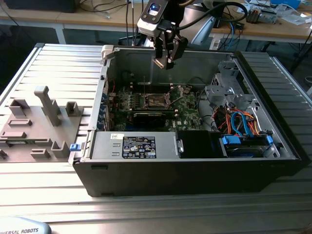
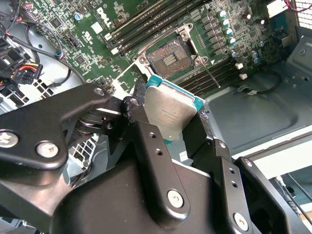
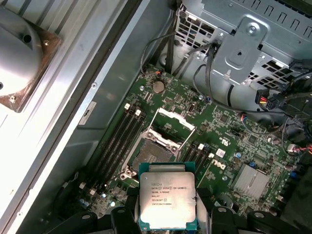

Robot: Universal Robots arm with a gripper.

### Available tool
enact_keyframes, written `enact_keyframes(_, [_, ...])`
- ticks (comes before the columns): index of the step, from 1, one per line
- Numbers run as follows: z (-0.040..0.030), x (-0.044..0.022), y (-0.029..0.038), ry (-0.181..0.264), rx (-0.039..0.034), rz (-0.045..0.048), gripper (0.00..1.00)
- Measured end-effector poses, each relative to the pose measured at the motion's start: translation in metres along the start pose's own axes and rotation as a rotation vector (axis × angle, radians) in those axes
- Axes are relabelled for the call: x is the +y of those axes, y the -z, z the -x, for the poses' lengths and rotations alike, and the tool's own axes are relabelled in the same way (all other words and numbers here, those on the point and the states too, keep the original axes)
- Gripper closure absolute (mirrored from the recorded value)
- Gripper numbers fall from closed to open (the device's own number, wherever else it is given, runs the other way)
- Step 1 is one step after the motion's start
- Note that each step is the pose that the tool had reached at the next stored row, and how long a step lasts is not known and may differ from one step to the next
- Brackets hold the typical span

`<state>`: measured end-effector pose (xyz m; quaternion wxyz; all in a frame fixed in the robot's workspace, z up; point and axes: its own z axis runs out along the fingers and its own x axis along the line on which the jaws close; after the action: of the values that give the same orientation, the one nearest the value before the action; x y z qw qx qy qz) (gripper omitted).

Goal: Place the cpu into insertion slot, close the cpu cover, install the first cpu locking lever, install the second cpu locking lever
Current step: 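Place the cpu into insertion slot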

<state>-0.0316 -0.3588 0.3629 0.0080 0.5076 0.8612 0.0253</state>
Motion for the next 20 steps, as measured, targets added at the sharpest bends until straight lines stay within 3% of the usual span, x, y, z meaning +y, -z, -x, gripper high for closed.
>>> enact_keyframes(20, [0.0000,0.0000,0.0000,-0.013,-0.0007,0.0001,0.46])
